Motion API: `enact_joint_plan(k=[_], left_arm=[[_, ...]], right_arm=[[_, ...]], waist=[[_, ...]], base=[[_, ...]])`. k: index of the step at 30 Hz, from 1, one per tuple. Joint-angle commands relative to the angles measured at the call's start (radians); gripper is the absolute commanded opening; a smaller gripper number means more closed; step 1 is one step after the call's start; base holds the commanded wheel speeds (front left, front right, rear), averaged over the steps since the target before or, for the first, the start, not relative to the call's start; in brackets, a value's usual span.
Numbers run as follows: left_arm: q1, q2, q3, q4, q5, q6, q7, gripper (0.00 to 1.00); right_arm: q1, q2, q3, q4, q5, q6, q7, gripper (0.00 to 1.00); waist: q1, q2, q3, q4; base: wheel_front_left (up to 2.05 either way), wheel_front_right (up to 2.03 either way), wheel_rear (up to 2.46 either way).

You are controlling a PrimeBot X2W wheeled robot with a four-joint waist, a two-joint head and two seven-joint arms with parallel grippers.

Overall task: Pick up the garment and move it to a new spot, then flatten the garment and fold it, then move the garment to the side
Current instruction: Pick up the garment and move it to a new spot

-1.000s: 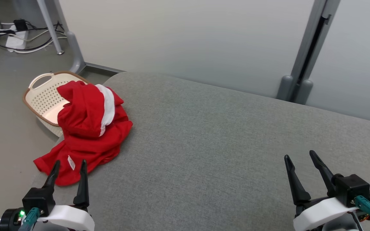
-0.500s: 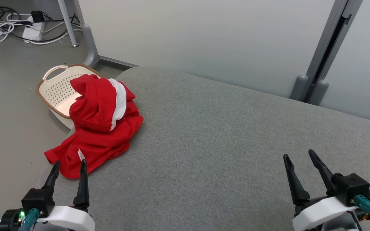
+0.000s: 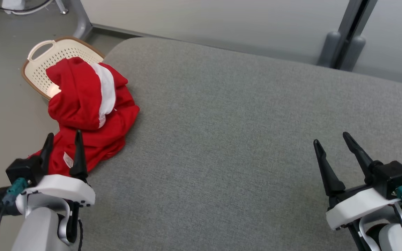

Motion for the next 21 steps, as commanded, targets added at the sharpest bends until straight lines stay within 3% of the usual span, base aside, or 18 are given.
enact_joint_plan(k=[1, 7, 10, 18, 20, 21], left_arm=[[-0.043, 0.011, 0.011, 0.039, -0.008, -0.009, 0.001, 1.00], [-0.189, 0.042, 0.024, 0.236, -0.029, -0.034, 0.000, 1.00], [-0.288, 0.078, 0.042, 0.401, -0.049, -0.053, 0.000, 1.00], [-0.386, 0.131, 0.068, 0.543, -0.059, -0.069, 0.000, 1.00], [-0.398, 0.149, 0.071, 0.537, -0.049, -0.066, 0.000, 0.00], [-0.396, 0.153, 0.075, 0.532, -0.046, -0.063, 0.000, 0.00]], right_arm=[[-0.021, -0.013, -0.002, -0.014, 0.001, 0.000, 0.007, 1.00], [-0.064, -0.047, -0.003, -0.043, -0.002, 0.000, 0.026, 1.00], [-0.089, -0.063, 0.000, -0.055, 0.003, 0.000, 0.031, 1.00], [-0.099, -0.071, -0.009, -0.053, 0.006, 0.000, 0.031, 1.00], [-0.097, -0.071, -0.014, -0.050, 0.007, 0.000, 0.030, 1.00], [-0.094, -0.069, -0.016, -0.047, 0.007, 0.000, 0.028, 1.00]], waist=[[0.0000, 0.0000, 0.083, -0.038], [0.0000, 0.0000, 0.170, -0.072], [0.0000, 0.0000, 0.214, -0.092], [0.0000, 0.0000, 0.237, -0.106], [0.0000, 0.0000, 0.234, -0.104], [0.0000, 0.0000, 0.229, -0.103]], base=[[0.00, 0.00, 0.00], [0.00, 0.00, 0.00], [0.00, 0.00, 0.00], [0.00, 0.00, 0.00], [0.00, 0.00, 0.00], [0.00, 0.00, 0.00]])
